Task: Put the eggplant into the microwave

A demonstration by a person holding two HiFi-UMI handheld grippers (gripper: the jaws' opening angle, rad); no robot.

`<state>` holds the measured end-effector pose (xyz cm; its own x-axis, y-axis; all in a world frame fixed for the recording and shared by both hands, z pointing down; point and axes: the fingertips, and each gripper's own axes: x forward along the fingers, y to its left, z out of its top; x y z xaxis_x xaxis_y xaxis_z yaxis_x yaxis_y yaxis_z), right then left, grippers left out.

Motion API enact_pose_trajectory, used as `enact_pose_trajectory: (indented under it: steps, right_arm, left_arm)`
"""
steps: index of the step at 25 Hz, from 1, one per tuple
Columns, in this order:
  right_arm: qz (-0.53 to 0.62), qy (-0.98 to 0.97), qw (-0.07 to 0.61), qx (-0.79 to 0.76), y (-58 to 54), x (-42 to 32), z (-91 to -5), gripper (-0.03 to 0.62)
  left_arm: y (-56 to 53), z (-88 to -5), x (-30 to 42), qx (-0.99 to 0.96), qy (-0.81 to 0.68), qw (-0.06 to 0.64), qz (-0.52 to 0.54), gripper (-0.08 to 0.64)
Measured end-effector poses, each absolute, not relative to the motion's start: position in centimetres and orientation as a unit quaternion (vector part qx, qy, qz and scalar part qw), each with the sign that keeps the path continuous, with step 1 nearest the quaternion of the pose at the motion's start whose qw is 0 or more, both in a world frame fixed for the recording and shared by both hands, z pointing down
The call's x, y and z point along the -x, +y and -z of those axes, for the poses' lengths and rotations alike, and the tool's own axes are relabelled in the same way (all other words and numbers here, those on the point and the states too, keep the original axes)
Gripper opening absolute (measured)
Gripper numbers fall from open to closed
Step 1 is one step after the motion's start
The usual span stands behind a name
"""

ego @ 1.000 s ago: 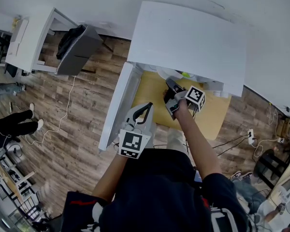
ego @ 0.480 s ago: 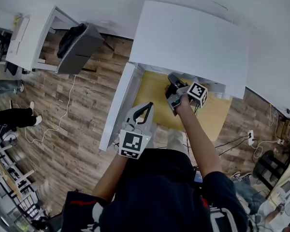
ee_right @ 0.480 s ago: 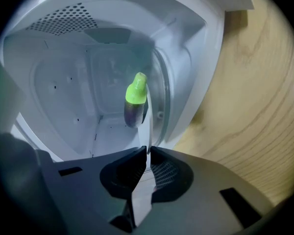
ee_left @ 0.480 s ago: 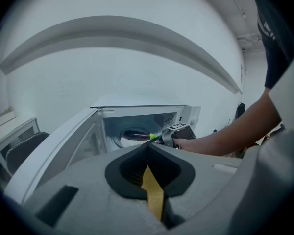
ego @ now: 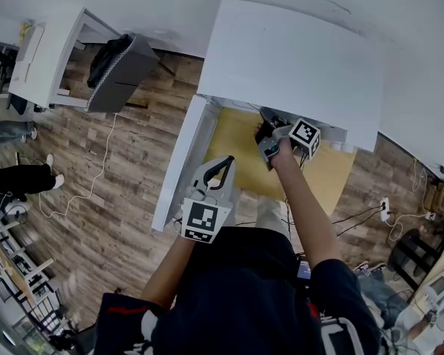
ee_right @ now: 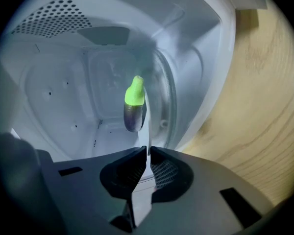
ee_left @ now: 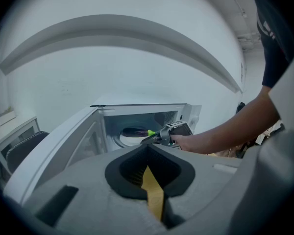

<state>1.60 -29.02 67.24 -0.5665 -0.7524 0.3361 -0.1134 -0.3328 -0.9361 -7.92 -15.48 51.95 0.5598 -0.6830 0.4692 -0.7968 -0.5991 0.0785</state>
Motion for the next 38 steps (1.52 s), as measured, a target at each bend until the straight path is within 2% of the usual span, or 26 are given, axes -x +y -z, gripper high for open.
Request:
enact_pose_trajectory:
  steps: [10, 19, 27, 38]
  right_arm:
    - [0.711, 0.523, 0.27, 0.386, -29.3, -1.6, -66.9, 0.045]
    - [0.711, 0.521, 0.283, 0.378, -28.8, -1.5, -66.3, 0.135]
    - [0.709, 0.526, 0.292, 0.368, -28.1, -1.6, -65.5, 0.186]
    - [0.71, 0.533, 0.281, 0.365, -27.0, -1.2, -65.3, 0.199]
  left_arm:
    - [-15.8, -51.9, 7.7, -0.872, -0.424, 0.142, -0.2, 0.014]
    - [-15.9, -51.6, 7.5, -0.874, -0.423, 0.138, -0.197, 0.014]
    - [-15.7, -50.4, 7.2, -0.876, -0.426, 0.127, -0.189, 0.014]
    - [-15.6, -49.0, 6.7, -0.88, -0.425, 0.111, -0.18, 0.014]
